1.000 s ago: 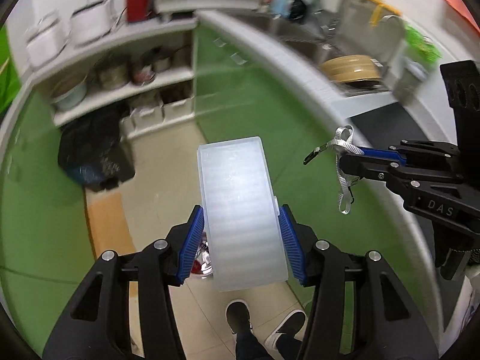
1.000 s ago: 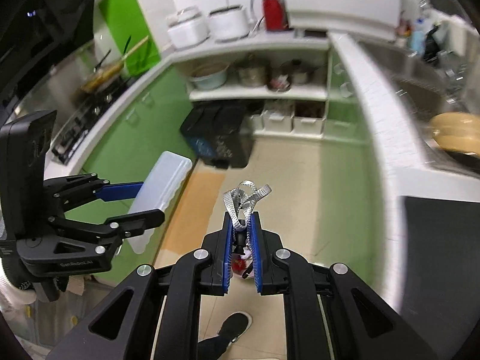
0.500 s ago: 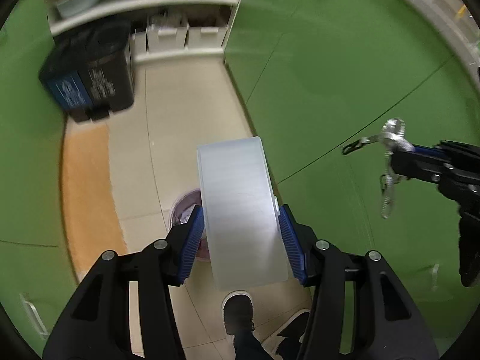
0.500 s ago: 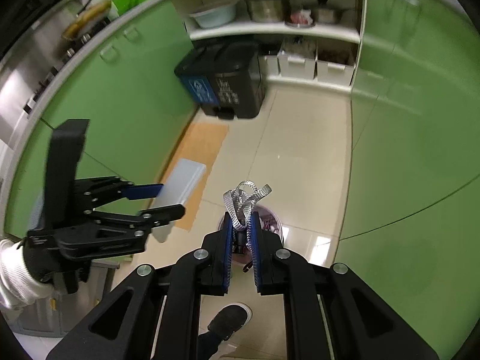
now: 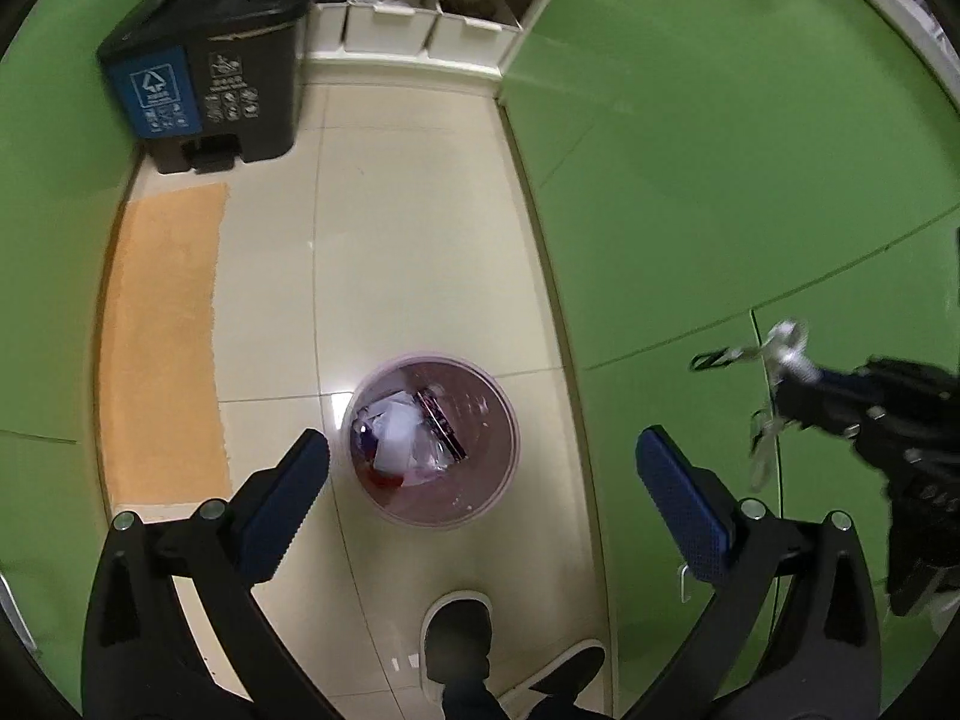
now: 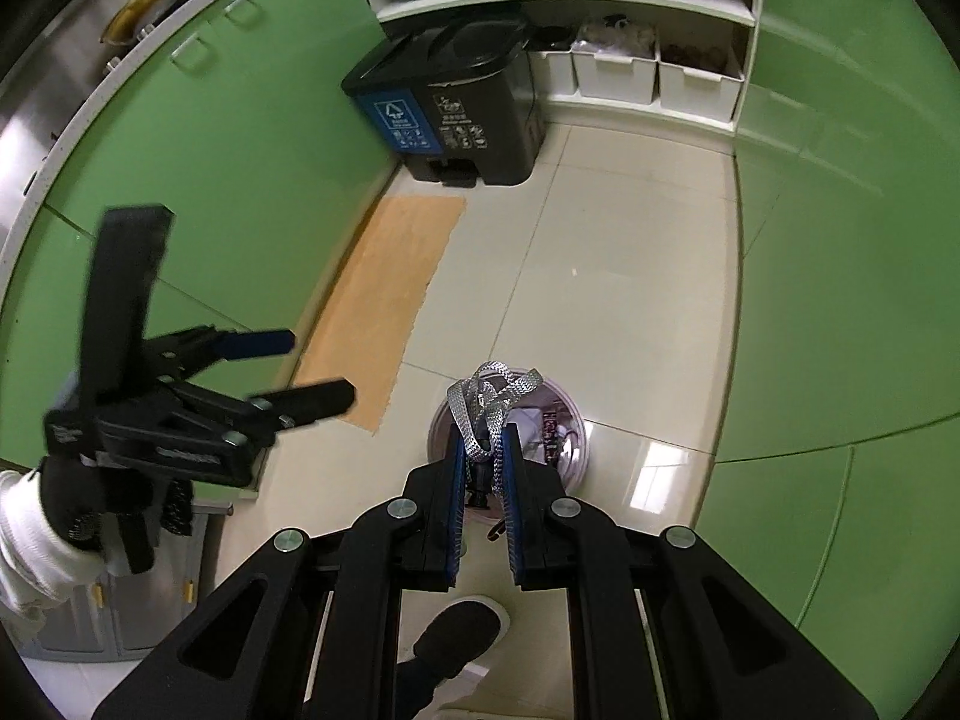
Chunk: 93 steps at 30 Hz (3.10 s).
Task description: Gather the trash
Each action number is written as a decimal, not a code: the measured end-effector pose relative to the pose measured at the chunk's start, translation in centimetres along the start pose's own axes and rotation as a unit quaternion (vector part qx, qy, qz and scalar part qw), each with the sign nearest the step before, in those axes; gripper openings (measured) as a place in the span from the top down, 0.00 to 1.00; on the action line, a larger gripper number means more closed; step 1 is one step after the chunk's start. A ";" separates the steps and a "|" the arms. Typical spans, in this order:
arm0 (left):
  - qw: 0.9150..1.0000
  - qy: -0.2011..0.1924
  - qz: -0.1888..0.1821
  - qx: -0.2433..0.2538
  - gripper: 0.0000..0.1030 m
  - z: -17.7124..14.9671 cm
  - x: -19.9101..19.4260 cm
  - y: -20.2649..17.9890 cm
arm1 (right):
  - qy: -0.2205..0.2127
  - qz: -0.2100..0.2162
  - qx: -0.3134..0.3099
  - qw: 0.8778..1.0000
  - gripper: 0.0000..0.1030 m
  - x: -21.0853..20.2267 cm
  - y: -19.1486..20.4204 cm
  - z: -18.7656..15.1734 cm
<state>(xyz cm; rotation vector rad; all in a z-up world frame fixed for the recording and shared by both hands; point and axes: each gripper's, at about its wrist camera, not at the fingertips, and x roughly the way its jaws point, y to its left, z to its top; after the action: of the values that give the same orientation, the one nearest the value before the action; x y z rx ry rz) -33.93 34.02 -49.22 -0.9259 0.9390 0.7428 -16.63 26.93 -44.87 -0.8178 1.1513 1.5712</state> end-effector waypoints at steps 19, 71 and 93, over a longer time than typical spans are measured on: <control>0.998 -0.045 0.008 -0.041 0.03 0.8 -5.6 4.1 | 0.038 0.024 -0.026 0.999 0.67 6.2 3.0 2.5; 0.936 -0.083 -0.158 0.303 0.03 2.1 -34.7 -43.3 | -0.225 -0.222 0.261 0.912 0.06 -55.0 -5.3 -19.3; 0.857 -0.079 -0.181 0.475 0.03 -2.8 -37.4 -56.6 | -0.274 -0.286 0.309 0.865 0.06 -63.3 -5.4 -29.1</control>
<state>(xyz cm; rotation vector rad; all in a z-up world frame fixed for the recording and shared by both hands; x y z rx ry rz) -2.22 2.80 2.03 -0.1333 0.8069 -0.0242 5.95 -20.31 1.42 -0.2060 0.7988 0.7703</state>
